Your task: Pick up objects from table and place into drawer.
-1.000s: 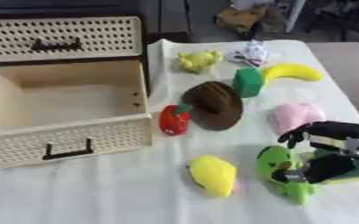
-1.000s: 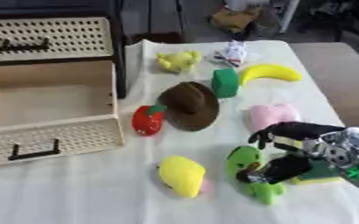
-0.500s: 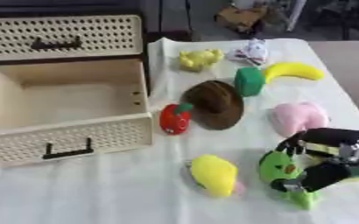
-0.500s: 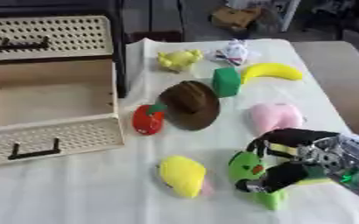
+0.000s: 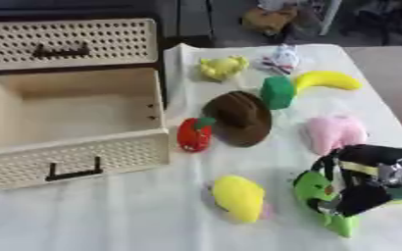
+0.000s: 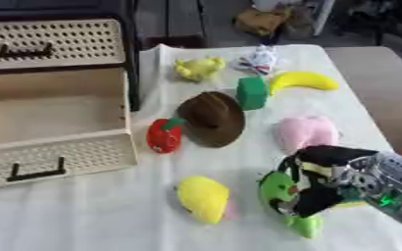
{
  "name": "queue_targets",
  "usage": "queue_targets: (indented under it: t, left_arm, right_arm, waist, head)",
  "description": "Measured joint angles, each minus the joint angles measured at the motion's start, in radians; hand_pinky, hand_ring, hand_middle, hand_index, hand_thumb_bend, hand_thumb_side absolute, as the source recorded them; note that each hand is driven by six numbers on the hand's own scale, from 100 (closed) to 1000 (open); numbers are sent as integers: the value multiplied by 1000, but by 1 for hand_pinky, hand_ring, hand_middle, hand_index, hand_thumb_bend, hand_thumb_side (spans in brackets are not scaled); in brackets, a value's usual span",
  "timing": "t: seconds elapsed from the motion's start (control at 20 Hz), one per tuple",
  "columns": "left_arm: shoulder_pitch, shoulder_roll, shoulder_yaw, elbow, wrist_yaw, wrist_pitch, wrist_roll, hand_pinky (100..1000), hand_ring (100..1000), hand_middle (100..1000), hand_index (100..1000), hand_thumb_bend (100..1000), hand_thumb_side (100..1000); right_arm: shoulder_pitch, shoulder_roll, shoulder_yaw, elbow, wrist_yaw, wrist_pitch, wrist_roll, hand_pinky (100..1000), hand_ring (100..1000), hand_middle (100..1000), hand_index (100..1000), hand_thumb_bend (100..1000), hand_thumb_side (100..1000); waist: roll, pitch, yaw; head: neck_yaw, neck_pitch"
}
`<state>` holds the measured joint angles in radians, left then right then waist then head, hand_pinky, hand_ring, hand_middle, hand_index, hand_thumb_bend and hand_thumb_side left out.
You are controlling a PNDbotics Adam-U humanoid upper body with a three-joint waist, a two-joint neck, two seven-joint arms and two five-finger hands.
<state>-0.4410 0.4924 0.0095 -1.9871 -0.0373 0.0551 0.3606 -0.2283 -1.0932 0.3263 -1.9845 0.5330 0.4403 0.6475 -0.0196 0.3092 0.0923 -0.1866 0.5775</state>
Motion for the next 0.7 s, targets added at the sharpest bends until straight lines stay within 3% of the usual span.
queue_targets:
  t: [0.2, 0.45, 0.7]
  left_arm:
    - [0, 0, 0, 0, 0, 0, -1, 522, 570, 554, 762, 100, 1000]
    - [0, -1, 0, 0, 0, -1, -2, 521, 568, 549, 750, 100, 1000]
    - [0, -2, 0, 0, 0, -2, -3, 517, 565, 545, 743, 100, 1000]
  right_arm:
    - [-1, 6, 0, 0, -19, 11, -46, 210, 457, 569, 775, 368, 587]
    - [-3, 7, 0, 0, -42, 22, -92, 214, 470, 550, 710, 340, 539]
    - [-10, 7, 0, 0, -64, 31, -136, 197, 478, 510, 660, 292, 415]
  waist:
    - [1, 0, -3]
    - [3, 3, -5]
    - [3, 5, -5]
  head:
    - [0, 0]
    - [0, -1]
    - [0, -5]
